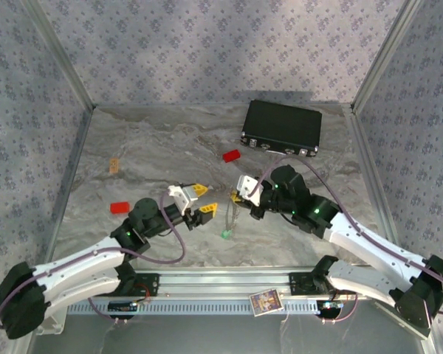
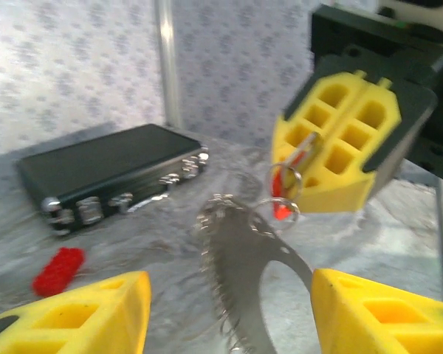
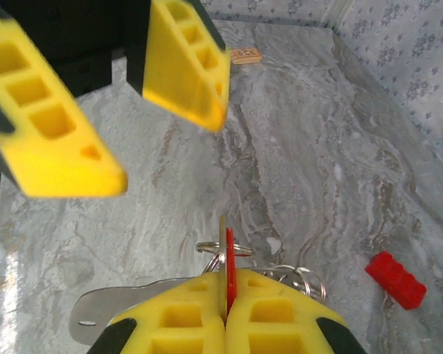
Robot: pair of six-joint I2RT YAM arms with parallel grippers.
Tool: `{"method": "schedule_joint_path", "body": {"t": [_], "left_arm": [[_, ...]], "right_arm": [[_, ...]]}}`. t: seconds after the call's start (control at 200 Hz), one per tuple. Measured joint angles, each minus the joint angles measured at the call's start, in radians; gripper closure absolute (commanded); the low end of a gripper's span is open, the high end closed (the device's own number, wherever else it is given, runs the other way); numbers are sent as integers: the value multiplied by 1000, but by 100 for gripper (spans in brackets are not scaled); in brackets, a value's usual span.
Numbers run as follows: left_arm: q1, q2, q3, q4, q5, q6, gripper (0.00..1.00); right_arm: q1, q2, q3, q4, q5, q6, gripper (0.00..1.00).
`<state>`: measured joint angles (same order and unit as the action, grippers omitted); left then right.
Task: Put the keys on the keyring
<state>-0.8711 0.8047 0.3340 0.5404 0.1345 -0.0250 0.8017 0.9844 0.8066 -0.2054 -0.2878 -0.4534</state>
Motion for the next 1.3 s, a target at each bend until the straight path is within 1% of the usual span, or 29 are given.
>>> {"method": "schedule_joint_path", "body": {"t": [0.085,0.155,0.235,0.35,0.45,0.53,0.624,0.784,0.919,1.094,1.299], "left_arm": [[1,-91,41,-99,-183,-5,31],[14,-169,78,-178,-350,-23,31],[56,-264,104,-262,-493,-53,31],[132,-408,108,-369,-631,-107,31],[173,-513,109,-426,-700,-143,29],[190,-553,109,-456,-729,-157,26],[200,-558,108,-492,-734,-171,25],[204,-523,98,-511,-725,-187,24],[216,-460,82,-501,-706,-198,24],[245,-372,75,-474,-691,-227,25],[287,-260,75,-427,-657,-254,24]], "right_arm": [[21,57,36,13,5,-5,100],[43,126,76,35,4,-9,100],[71,225,143,66,-2,-16,100],[97,360,236,139,-19,-34,100],[101,456,296,211,-30,-53,100],[101,521,331,251,-35,-82,100],[101,572,334,264,-32,-123,100],[117,580,263,206,5,-206,100],[153,548,177,95,81,-274,100],[181,486,54,-29,195,-309,100],[237,478,9,-162,359,-314,100]]}}
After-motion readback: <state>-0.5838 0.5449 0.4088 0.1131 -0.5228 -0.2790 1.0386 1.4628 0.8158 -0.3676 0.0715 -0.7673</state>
